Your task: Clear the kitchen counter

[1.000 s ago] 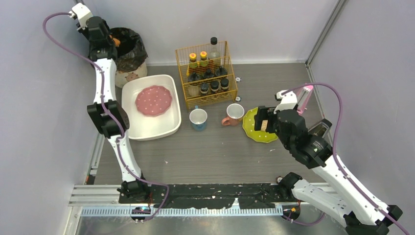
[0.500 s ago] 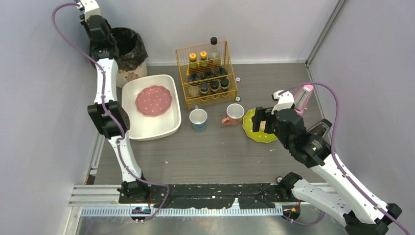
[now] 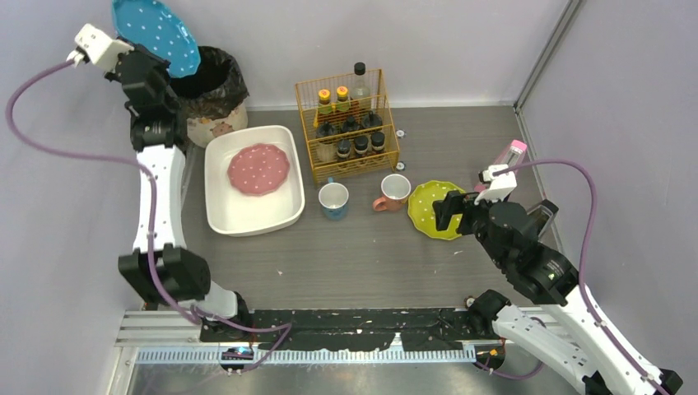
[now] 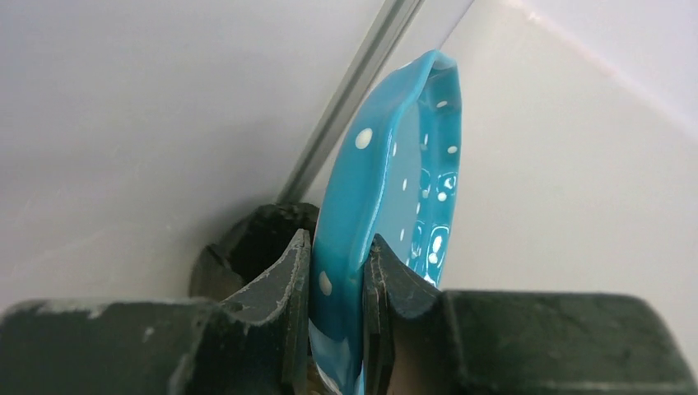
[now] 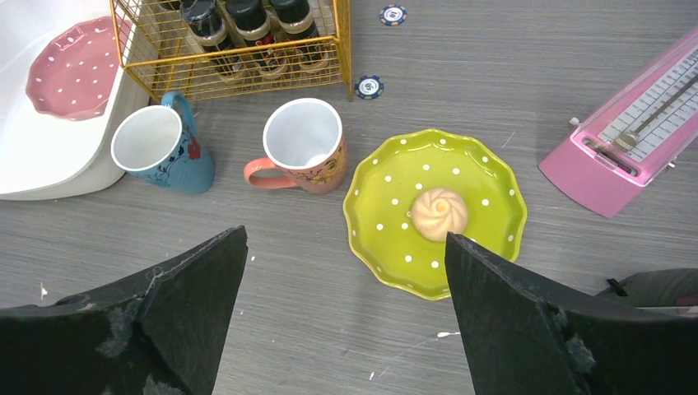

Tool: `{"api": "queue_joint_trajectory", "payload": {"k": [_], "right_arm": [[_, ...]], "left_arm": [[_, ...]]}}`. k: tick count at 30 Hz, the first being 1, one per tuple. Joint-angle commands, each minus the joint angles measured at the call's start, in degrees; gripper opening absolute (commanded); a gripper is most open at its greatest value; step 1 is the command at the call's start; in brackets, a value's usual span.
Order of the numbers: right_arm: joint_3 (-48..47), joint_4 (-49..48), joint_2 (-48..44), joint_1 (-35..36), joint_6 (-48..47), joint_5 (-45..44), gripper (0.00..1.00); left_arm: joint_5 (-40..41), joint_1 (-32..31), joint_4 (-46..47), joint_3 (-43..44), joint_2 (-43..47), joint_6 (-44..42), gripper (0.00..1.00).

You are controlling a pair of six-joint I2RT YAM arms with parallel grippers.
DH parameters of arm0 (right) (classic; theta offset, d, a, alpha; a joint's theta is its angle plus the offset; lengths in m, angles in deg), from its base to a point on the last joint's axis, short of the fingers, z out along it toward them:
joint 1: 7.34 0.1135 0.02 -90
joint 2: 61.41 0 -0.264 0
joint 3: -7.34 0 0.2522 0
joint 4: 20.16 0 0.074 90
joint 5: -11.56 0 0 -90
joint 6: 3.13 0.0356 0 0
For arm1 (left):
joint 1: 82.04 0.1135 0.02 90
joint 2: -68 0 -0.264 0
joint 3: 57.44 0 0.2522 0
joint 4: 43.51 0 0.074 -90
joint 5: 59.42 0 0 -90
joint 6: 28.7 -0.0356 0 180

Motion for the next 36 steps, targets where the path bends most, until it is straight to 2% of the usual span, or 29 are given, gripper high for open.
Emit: {"api": "queue_joint_trajectory", "payload": {"k": [1, 7, 13, 17, 21, 23, 30, 36], "right_arm": [[1.54, -1.65, -3.92, -0.12, -0.19, 0.31, 0.95], [2.81, -0.9, -6.18, -0.14, 0.22, 1.21, 0.95], [2.96, -0.75, -5.62, -0.14, 0.09, 2.81, 0.95], [2.81, -0.83, -4.68, -0.17, -0.25, 3.31, 0.95], [2.49, -0.75, -3.77, -0.12, -0.29, 3.45, 0.95], [2.48, -0.74, -3.79, -0.18, -0.26, 3.4, 0.95], [2.34, 0.54, -4.13, -0.14, 0.41, 1.85, 0.95], [2.19, 1.04, -3.98, -0.14, 0.71, 0.69, 0.95]], "left_arm": [[-4.47, -0.11, 11.27, -9.28, 12.73, 19.37, 0.0], [-8.5, -0.74, 10.52, -29.64, 26.91, 34.49, 0.0], [-11.9, -3.16, 6.25, -43.1, 35.36, 40.78, 0.0], [-9.65, -5.6, 4.95, -49.76, 37.46, 43.04, 0.0], [-8.18, -6.61, 6.16, -54.52, 34.34, 47.49, 0.0], [-7.0, -6.56, 9.21, -55.28, 31.34, 46.75, 0.0], [-6.98, -6.55, 12.29, -52.54, 18.53, 48.96, 0.0], [-5.96, -6.53, 13.42, -51.68, 11.51, 49.16, 0.0]]}}
